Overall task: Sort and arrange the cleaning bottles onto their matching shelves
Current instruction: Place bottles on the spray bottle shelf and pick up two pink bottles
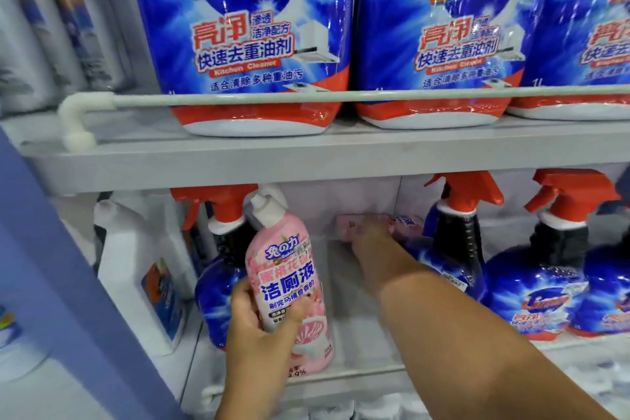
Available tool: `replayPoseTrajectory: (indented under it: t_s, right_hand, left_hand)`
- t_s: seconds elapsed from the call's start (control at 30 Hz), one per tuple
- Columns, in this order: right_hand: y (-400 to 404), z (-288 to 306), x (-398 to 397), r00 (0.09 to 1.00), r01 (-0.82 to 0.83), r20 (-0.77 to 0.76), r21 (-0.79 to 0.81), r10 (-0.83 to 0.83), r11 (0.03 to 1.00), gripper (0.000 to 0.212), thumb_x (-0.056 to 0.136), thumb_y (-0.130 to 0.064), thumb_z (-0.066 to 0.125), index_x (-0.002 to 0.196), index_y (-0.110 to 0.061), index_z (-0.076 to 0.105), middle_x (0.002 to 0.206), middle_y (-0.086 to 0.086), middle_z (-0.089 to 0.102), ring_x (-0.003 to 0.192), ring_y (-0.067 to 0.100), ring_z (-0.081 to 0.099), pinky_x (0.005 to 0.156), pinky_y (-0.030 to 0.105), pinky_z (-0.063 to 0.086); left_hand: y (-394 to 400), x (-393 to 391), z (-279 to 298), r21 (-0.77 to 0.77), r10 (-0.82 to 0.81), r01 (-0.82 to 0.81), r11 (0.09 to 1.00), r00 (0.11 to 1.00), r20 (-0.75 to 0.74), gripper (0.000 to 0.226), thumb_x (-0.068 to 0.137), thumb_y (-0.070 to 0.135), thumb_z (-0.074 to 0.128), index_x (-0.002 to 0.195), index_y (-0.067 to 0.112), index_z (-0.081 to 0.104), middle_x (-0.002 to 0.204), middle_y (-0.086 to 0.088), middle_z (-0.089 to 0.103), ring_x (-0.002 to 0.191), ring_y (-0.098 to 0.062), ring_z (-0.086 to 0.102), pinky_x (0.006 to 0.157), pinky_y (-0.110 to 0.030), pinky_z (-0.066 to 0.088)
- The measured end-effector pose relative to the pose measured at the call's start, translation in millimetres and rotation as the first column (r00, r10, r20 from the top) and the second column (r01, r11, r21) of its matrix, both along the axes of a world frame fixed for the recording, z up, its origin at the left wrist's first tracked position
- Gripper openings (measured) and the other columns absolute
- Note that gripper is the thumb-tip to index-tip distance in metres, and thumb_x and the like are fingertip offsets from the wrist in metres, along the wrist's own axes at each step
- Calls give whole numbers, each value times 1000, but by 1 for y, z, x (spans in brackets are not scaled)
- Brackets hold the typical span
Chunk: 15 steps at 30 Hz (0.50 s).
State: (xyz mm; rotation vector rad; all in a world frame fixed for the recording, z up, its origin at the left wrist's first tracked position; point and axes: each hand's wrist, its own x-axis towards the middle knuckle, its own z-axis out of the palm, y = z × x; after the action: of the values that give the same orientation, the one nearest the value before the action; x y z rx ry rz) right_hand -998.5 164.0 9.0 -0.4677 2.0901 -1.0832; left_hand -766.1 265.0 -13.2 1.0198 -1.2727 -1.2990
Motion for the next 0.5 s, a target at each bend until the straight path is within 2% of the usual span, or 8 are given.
replayPoseTrajectory:
  t_s: [0.03, 0.07, 0.1, 0.17, 0.23, 0.27, 0.43, 0.5]
  right_hand:
    - [0, -9, -3, 951, 104, 307, -210, -35, 972, 45, 109, -20, 34, 150, -4, 40, 149, 20, 47, 104, 21, 61, 88, 35, 55]
    - [2, -14, -2, 903, 200, 428, -354, -32, 914, 44, 108, -15, 34, 149, 0, 39, 137, 20, 54, 88, 18, 60, 80, 34, 56]
    - [2, -20, -3, 871, 286, 488, -429, -47, 857, 43, 108, -12, 36, 149, 2, 39, 122, 16, 57, 82, 18, 58, 83, 36, 56]
    - [5, -25, 8, 786, 427, 610, -412, -104, 805, 42, 105, -13, 51, 145, -1, 44, 109, 12, 58, 92, 27, 63, 101, 47, 52]
    - [10, -25, 27, 618, 560, 779, -344, -104, 754, 37, 94, -16, 71, 127, -7, 56, 112, 13, 67, 109, 36, 67, 102, 59, 50]
    - [14, -24, 37, 583, 566, 808, -331, -83, 755, 37, 90, -14, 77, 121, -7, 59, 113, 14, 71, 109, 37, 68, 99, 62, 51]
    - [48, -22, 57, 633, 371, 763, -446, 130, 815, 43, 85, -10, 77, 124, -2, 64, 113, 22, 75, 105, 37, 72, 95, 57, 56]
    - [62, -15, 56, 689, 327, 705, -510, 169, 796, 40, 88, -3, 72, 126, -5, 63, 112, 20, 75, 96, 34, 75, 74, 49, 63]
  left_hand:
    - [1, 1, 0, -8, -2, 2, 1000, 1000, 7, 47, 80, 4, 82, 112, 28, 57, 93, 13, 78, 82, -6, 75, 59, -16, 55]
    - [2, 2, 0, -12, -2, 2, 1000, 1000, 12, 48, 80, 4, 82, 113, 29, 57, 95, 11, 78, 84, -8, 75, 60, -17, 56]
    - [3, 3, 1, -8, 1, -1, 1000, 1000, 5, 49, 80, 3, 81, 114, 28, 57, 95, 8, 79, 84, -8, 75, 57, -17, 56]
    - [6, 4, 4, 11, -2, 2, 1000, 1000, -20, 50, 81, -1, 80, 118, 23, 57, 99, 3, 77, 78, -5, 75, 48, -15, 53]
    - [6, 5, 5, 24, 1, 0, 1000, 999, -41, 50, 81, 0, 80, 119, 24, 58, 101, 1, 77, 76, -5, 75, 46, -16, 53]
    - [6, 6, 4, 25, 5, -3, 1000, 999, -49, 50, 81, 3, 81, 118, 28, 58, 102, 2, 77, 78, -7, 75, 48, -18, 54]
    - [7, 9, 0, 11, 13, -12, 1000, 999, -46, 52, 78, 10, 85, 113, 39, 60, 98, 13, 78, 83, -7, 74, 51, -17, 53]
    - [4, 11, 1, -13, 11, -12, 1000, 999, -47, 54, 76, 9, 85, 112, 40, 60, 98, 14, 78, 89, -10, 74, 60, -19, 57]
